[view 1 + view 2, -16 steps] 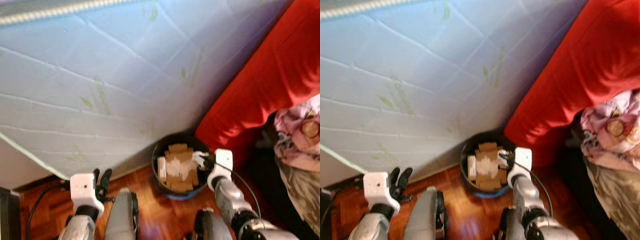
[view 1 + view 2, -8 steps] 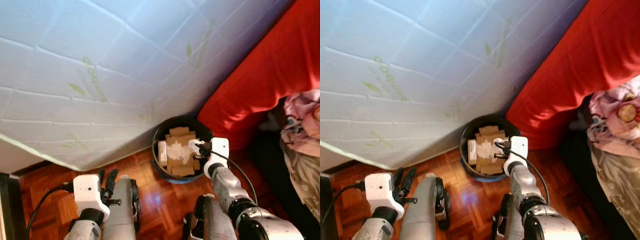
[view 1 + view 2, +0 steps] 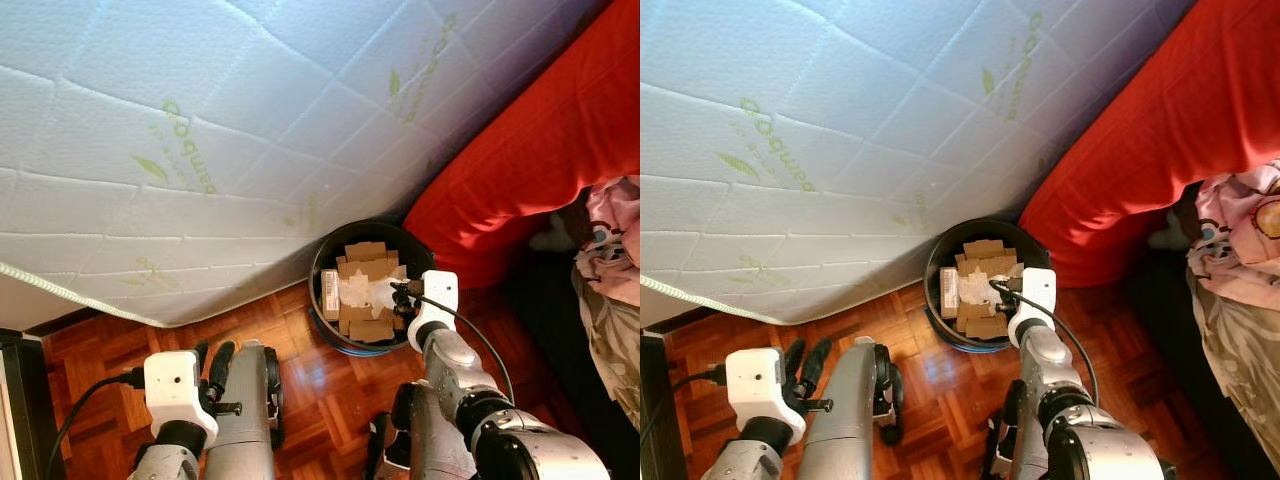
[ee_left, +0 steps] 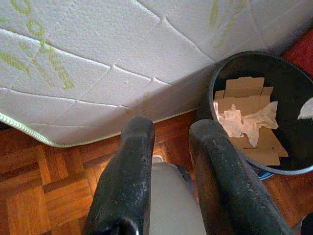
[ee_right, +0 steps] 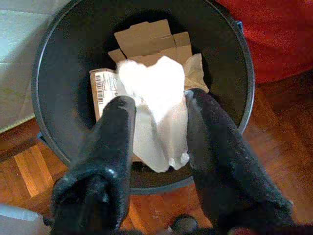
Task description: Clean up the room
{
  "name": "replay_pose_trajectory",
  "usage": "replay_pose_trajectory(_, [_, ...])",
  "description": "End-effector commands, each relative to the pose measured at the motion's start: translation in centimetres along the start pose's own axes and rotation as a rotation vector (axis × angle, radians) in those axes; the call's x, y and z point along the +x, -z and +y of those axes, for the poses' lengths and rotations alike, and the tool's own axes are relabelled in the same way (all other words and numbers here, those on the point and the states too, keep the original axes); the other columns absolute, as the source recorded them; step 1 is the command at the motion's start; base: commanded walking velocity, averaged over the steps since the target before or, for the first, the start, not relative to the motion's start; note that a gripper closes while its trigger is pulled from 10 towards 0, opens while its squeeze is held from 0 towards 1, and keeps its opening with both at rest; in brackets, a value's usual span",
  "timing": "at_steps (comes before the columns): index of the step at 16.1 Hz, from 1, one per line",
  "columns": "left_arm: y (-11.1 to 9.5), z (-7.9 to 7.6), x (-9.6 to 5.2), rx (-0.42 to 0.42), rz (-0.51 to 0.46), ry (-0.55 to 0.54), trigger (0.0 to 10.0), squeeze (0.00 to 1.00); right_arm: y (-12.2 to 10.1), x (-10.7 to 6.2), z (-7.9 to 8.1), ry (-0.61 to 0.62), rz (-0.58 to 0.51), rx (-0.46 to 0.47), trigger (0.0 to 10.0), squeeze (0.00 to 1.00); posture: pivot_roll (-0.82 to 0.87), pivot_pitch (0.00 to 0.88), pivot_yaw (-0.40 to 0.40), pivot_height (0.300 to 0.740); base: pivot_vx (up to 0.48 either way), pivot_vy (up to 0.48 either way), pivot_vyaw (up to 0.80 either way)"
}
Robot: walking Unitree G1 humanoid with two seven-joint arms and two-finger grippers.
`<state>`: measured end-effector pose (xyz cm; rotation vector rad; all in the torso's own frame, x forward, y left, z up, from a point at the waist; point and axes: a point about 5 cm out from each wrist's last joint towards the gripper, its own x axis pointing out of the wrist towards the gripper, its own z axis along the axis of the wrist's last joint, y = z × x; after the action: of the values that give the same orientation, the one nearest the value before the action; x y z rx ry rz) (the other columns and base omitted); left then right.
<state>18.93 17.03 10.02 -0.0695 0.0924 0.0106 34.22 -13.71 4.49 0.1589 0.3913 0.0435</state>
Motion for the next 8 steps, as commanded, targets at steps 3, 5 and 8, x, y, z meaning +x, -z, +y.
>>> replay_pose_trajectory(3, [0.54, 0.28, -0.67, 0.003, 0.044, -0.017, 10.0, 0.0, 1.64, -0.38, -0.08, -0.006, 0.062, -0.009, 10.0, 1.0, 0.32, 0.493, -0.054, 0.638, 0.0, 0.0, 0.0])
replay_pose_trajectory(5, [0.59, 0.25, -0.66, 0.0, 0.048, -0.014, 10.0, 0.0, 1.63, -0.36, 0.0, -0.011, 0.064, -0.009, 10.0, 1.0, 0.32, 0.497, -0.052, 0.638, 0.0, 0.0, 0.0])
replay_pose_trajectory(8, [1.27, 0.39, -0.02, 0.001, 0.064, -0.002, 10.0, 0.0, 1.43, -0.45, -0.87, 0.017, 0.04, 0.023, 10.0, 0.0, 0.29, 0.468, -0.054, 0.638, 0.0, 0.0, 0.0])
